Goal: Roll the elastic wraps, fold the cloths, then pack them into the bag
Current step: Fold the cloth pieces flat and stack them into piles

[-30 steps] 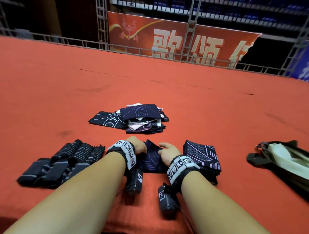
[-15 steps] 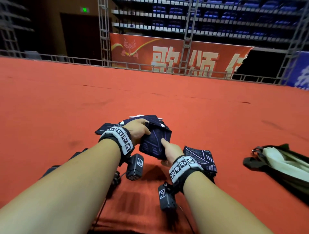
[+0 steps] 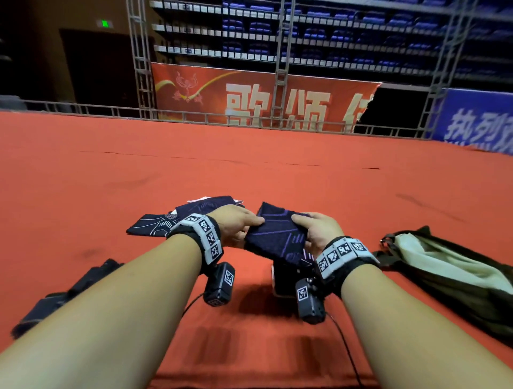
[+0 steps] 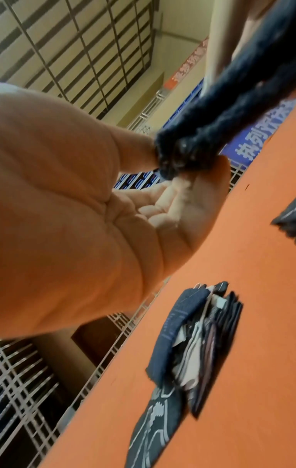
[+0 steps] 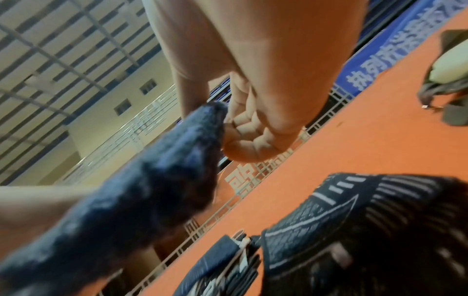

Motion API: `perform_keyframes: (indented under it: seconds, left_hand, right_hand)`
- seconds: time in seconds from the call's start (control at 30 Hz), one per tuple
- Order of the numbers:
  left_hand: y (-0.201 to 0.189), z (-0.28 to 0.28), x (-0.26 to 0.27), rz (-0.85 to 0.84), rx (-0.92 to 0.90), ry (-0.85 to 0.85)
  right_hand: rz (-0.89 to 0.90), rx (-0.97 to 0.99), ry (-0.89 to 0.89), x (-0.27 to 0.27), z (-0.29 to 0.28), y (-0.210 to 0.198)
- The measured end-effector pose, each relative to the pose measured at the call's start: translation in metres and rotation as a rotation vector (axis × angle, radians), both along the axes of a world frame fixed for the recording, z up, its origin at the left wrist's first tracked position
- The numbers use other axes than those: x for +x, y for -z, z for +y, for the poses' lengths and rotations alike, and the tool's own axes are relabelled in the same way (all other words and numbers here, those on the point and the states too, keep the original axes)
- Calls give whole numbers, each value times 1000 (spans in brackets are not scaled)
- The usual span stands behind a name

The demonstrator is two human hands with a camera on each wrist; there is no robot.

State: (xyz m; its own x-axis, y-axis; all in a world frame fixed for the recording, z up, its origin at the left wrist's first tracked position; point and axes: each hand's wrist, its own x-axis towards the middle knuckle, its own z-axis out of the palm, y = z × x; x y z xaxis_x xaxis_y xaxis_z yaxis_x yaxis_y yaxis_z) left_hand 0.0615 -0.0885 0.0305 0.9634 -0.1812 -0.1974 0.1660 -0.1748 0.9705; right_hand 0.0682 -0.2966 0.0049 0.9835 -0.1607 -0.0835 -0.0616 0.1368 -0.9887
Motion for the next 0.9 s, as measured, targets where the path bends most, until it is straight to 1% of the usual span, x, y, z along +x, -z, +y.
perform_keyframes:
  seconds: [0.07,0.13,0.2,0.27,0.33,0.47,0.57,0.63,0.7,0.77,0.83,0.87,0.9]
  left_hand:
    - [3,-15,2,-25,-58,3]
    - [6,-30,5,-24,-115,-8]
    - [13,-42,10,-10,-154,-15]
    - [21,-52,14,10,-175,-15]
    - [28,-60,17,25,-177,-14]
    - [41,-68,26,51,-120,-38]
    - [46,-69,29,93,-97,-62]
    - [50,-68,31,119,-15,-52]
    - [54,-68,36,101,142,-24]
    - [55,-69,39,-46,461,-10]
    - [61,-69,44,-237,776,-6]
    - [62,-72,44,-331,856,26]
    - [64,-76,44,-413,891,66]
  right_hand:
    - [29,122,26,-2,-18,0]
    - [114,132,-5,-3,-34,6]
    - [201,33,-64,-5,-46,16]
    - [222,-28,-69,-5,-53,27]
    - [190,-67,-26,-1,-58,34]
    - [119,-145,50,14,-67,42]
    - [134,-254,83,27,-72,50]
    - [142,-353,49,42,-78,66]
    - [171,-521,22,43,-75,68]
    - [187,-682,29,35,-69,62]
    - [178,-756,38,29,-66,58]
    - [180,-777,32,29,-65,58]
    - [177,-787,34,29,-64,59]
